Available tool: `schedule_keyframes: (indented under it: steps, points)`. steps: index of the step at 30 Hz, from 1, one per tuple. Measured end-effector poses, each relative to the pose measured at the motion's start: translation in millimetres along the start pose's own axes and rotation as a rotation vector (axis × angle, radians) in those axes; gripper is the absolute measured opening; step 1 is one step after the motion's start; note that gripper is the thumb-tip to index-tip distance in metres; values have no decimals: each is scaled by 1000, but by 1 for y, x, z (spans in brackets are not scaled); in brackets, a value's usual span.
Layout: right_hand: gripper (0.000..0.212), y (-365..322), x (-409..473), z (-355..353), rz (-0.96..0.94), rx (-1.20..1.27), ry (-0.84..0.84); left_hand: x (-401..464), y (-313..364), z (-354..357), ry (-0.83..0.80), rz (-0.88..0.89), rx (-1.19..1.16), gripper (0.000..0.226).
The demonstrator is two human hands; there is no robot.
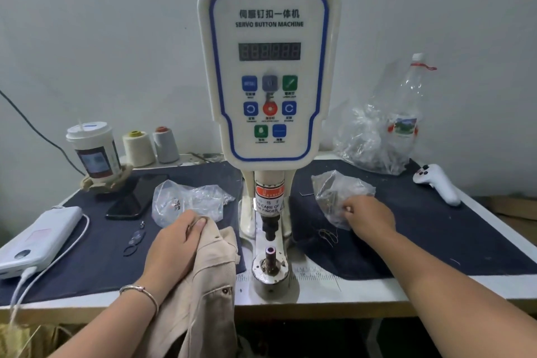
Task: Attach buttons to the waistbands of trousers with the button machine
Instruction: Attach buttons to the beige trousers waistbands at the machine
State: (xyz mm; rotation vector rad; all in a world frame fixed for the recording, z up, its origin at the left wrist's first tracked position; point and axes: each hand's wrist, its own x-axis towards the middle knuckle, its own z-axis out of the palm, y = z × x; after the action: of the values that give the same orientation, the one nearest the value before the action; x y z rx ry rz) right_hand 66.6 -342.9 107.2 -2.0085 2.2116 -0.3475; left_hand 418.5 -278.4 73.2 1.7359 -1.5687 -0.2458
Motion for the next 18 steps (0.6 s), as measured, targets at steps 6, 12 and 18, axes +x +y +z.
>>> schedule_keyframes:
  steps: [6,12,18]
  points:
    - [21,1,-3,17,57,80,142,0,-1,2,24,14,0,35]
    - [7,4,-3,23,34,117,233,0,-3,2,22,-15,-29,40]
    - [10,6,2,27,40,85,214,0,-4,3,20,-22,-34,40]
